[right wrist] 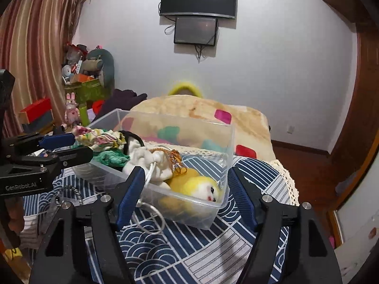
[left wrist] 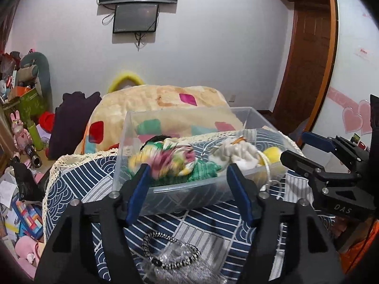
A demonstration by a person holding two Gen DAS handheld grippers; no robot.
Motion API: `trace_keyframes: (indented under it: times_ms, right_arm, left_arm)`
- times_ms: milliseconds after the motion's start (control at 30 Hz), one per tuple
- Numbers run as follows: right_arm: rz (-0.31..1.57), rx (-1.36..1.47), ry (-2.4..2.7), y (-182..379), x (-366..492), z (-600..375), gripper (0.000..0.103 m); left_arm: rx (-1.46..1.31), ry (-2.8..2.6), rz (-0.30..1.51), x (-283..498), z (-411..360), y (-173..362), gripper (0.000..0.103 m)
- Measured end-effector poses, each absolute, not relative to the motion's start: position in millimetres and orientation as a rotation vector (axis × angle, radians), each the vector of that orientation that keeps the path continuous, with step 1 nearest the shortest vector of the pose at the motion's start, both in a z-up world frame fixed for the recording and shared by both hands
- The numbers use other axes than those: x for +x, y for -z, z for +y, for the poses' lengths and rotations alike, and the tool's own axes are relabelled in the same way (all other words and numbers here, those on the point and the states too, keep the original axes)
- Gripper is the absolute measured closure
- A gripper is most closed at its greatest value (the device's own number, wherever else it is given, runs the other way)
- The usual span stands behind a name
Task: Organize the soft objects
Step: 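Drop the yellow felt ball into the box with the right gripper while the left drops the floral cloth, then grasp the bagged grey knit item with the left gripper and the bracelet with the right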
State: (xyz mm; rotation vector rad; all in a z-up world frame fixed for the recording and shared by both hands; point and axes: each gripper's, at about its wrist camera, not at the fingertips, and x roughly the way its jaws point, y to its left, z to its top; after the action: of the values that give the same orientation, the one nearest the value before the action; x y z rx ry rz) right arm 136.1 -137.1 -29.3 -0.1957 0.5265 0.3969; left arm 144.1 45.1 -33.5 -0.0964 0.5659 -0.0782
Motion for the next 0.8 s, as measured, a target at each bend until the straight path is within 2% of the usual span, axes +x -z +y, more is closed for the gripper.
trace_keyframes:
  times_ms: [133, 233, 500, 800]
  right_arm:
    - [0.499, -0.18, -0.406, 19, 127, -140, 0.031]
    - [0.475, -0.151, -0.424, 10, 116, -142, 0.024]
    - [0.458, -0.126, -0.482, 7, 96, -139, 0.024]
    - [0.515, -0.122, -0.529, 29, 86, -123, 0.024]
  left_arm:
    - [-0.114, 0.068, 0.537, 127, 48, 22, 0.018]
    - [-0.124, 0.05, 0.517, 114, 52, 15, 0.012]
    - [-0.093, 0.011, 0.514, 80, 62, 17, 0.009]
    - [-0.14, 0.011, 0.667, 72, 69, 73, 0.008]
